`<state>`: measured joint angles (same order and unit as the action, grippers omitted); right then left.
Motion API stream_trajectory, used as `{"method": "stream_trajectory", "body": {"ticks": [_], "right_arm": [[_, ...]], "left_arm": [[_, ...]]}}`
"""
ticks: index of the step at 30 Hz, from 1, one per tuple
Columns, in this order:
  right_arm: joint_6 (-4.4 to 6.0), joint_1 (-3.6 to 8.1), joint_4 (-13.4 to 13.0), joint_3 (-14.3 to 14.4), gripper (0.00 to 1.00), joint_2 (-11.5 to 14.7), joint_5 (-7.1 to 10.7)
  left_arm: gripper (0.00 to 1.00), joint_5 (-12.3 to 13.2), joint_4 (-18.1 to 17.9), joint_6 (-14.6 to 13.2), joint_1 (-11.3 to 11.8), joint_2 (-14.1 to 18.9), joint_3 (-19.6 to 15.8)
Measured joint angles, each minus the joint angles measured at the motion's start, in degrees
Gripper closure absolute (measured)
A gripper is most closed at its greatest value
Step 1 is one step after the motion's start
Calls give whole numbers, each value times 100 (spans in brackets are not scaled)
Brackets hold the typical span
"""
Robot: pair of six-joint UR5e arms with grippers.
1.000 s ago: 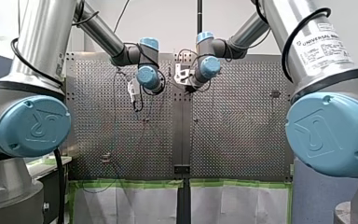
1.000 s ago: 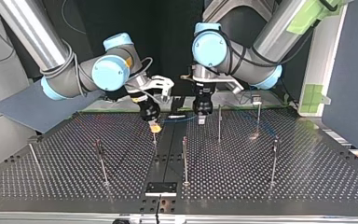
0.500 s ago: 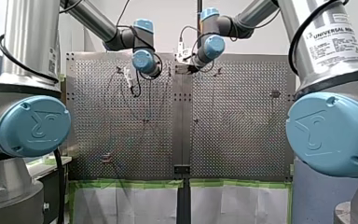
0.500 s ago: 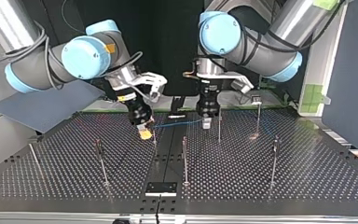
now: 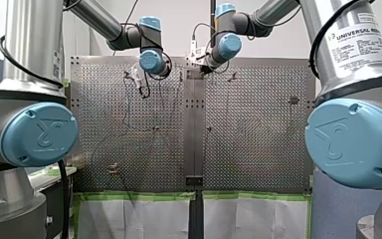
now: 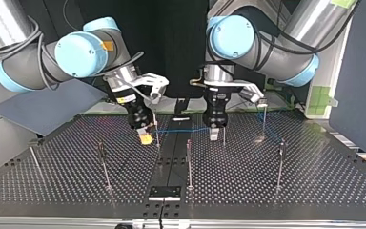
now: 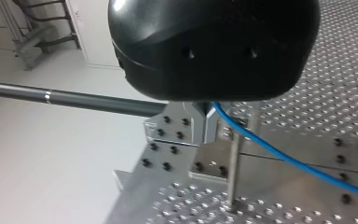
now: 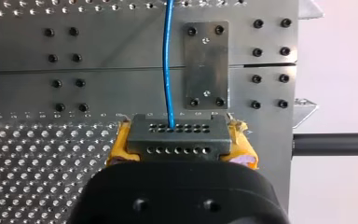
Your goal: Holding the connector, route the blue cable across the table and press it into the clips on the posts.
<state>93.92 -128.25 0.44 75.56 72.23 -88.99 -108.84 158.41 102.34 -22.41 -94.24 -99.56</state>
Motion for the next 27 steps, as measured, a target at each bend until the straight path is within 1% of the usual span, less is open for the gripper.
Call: {"method": "stream_trajectory", "body": {"ticks": [4, 10, 15, 19, 23, 27], "right_arm": [[18, 22, -6, -6, 100, -42, 16], [38, 87, -10, -76, 100, -178, 106], [61, 146, -14, -183, 100, -294, 143], [122, 195, -6, -337, 100, -335, 213], [153, 237, 4, -465, 100, -357, 241], [174, 270, 13, -530, 100, -391, 249]], "left_arm": [[100, 105, 0, -6, 49, -172, 48], [100, 224, -4, -26, 92, -453, 180], [100, 356, 40, -24, 154, -572, 331], [100, 380, 63, -22, 184, -615, 404], [100, 400, 74, -20, 209, -638, 439], [100, 449, 134, -9, 277, -746, 551]]}}
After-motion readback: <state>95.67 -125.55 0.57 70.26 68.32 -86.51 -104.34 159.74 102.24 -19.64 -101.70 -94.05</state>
